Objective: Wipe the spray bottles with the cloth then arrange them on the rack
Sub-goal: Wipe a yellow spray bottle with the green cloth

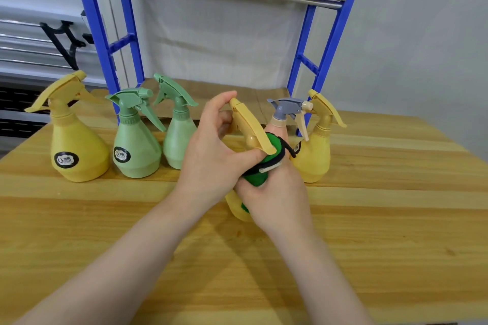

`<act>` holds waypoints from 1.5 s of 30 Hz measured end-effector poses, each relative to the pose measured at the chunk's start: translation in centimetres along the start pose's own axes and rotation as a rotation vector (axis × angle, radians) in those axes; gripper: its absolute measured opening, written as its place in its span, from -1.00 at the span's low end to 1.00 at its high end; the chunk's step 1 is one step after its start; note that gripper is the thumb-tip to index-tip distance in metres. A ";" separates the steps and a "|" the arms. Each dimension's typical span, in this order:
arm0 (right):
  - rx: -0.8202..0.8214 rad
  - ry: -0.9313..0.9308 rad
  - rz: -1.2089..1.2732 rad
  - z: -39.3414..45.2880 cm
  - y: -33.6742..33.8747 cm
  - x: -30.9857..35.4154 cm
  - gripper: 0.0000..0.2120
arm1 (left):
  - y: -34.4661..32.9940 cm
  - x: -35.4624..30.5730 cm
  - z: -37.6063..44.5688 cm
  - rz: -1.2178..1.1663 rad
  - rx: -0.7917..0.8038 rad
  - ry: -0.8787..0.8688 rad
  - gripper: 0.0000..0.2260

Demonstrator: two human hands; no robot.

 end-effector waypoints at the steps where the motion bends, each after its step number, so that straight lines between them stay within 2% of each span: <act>1: 0.012 -0.003 -0.005 -0.2 -0.2 -0.3 -0.47 | 0.2 0.0 0.2 -0.004 -0.014 0.003 -0.20; 7: 0.038 -0.070 -0.138 -2.0 -1.0 -2.9 -0.30 | 1.3 1.0 0.8 -0.021 -0.111 0.048 -0.22; 13: 0.177 -0.065 -0.102 -3.4 -2.4 -4.0 -0.18 | 2.3 2.8 1.7 -0.133 -0.164 0.186 -0.16; 17: 0.127 -0.073 -0.128 -3.6 -2.3 -4.1 -0.20 | 1.7 3.0 1.6 -0.135 -0.153 0.222 -0.22; 22: 0.051 -0.041 -0.300 -2.6 -2.4 -3.4 -0.15 | 1.3 1.9 1.6 -0.060 -0.174 0.136 -0.24; 25: 0.014 -0.006 -0.348 -1.3 -1.8 -2.6 -0.20 | 0.6 1.8 1.1 0.012 -0.146 0.114 -0.22; 31: -0.036 -0.029 -0.297 1.6 -0.3 -3.3 -0.47 | -0.5 1.0 0.2 0.155 -0.076 0.035 -0.28; 34: 0.020 -0.055 -0.263 2.0 0.3 -4.1 -0.53 | -0.9 1.5 0.6 0.144 0.071 0.064 -0.43; 37: 0.056 -0.041 -0.272 2.2 0.8 -4.2 -0.53 | -1.1 1.5 1.4 -0.005 0.232 0.109 -0.77; 39: 0.050 -0.030 -0.302 2.2 1.1 -3.9 -0.54 | -0.9 1.1 1.8 -0.047 0.295 0.126 -0.93; 42: -0.005 -0.054 -0.371 2.2 1.5 -3.7 -0.58 | -0.9 0.5 1.8 -0.081 0.280 0.126 -0.94; 45: -0.055 -0.074 -0.438 1.6 1.6 -3.6 -0.52 | -0.5 0.7 1.6 -0.109 0.193 0.129 -0.93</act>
Point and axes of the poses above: each hand's wrist, its own z-axis towards the middle knuckle, its own y-axis out of the back of the hand, x = y × z, the point moved 10 cm from there along z, towards the middle knuckle
